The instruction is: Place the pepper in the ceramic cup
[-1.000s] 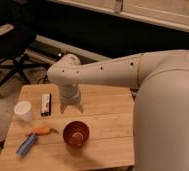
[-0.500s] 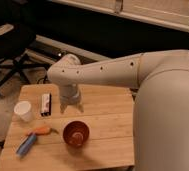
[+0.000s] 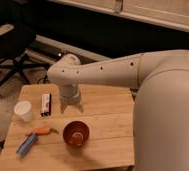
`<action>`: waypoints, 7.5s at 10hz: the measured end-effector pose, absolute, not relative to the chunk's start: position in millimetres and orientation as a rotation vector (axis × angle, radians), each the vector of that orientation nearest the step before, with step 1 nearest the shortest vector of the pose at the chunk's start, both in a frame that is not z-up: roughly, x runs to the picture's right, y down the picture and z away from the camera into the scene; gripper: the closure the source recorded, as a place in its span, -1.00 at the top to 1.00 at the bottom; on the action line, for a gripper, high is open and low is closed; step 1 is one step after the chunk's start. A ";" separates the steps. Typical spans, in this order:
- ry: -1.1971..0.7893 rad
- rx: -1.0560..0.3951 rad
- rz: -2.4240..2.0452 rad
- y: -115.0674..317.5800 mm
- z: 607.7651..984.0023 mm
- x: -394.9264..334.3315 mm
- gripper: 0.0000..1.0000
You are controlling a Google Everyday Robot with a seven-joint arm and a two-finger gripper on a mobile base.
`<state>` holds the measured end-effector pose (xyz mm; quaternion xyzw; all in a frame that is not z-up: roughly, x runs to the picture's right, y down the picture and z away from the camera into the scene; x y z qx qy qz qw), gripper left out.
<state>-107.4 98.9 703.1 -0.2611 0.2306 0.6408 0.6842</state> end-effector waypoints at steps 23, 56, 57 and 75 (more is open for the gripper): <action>-0.315 -0.590 0.436 119.4 669.4 -266.4 0.30; -0.237 -0.718 0.024 217.5 798.8 -297.3 0.30; -0.238 -0.725 0.022 218.1 801.9 -298.3 0.30; -0.207 -0.658 0.160 105.1 815.4 -265.6 -0.52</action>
